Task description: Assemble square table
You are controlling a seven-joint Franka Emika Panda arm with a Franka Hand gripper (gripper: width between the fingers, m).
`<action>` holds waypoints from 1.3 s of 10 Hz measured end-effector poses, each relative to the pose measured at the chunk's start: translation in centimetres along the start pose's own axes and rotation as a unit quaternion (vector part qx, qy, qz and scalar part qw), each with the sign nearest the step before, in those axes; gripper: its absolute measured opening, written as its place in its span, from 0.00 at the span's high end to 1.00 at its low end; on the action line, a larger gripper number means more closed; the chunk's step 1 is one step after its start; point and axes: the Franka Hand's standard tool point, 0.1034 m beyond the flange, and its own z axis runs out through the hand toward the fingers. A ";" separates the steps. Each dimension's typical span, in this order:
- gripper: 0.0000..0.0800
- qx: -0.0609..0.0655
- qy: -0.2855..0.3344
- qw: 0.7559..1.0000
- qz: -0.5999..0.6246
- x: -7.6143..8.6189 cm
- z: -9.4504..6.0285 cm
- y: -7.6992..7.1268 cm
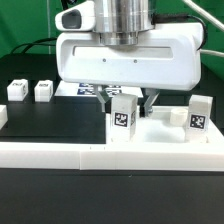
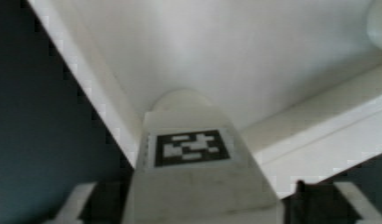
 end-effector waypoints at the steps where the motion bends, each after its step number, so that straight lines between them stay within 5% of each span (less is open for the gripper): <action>1: 0.56 -0.001 0.000 0.999 0.035 0.0 0.0 0.1; 2: 0.63 -0.001 0.000 0.997 0.077 0.0 0.1 0.2; 5: 0.63 -0.003 0.000 0.974 0.225 0.2 0.1 0.3; 8: 0.63 0.001 -0.006 0.899 0.439 0.2 0.1 0.2; 10: 0.63 0.020 -0.023 0.813 0.582 0.0 0.2 -0.1; 12: 0.63 0.023 -0.028 0.776 0.629 0.1 0.2 0.1; 13: 0.63 0.023 -0.028 0.777 0.628 0.0 0.2 0.0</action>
Offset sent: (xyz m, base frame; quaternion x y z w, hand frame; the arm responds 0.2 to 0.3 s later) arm 0.0000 0.0000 0.0000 0.0000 0.0000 0.1296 0.9916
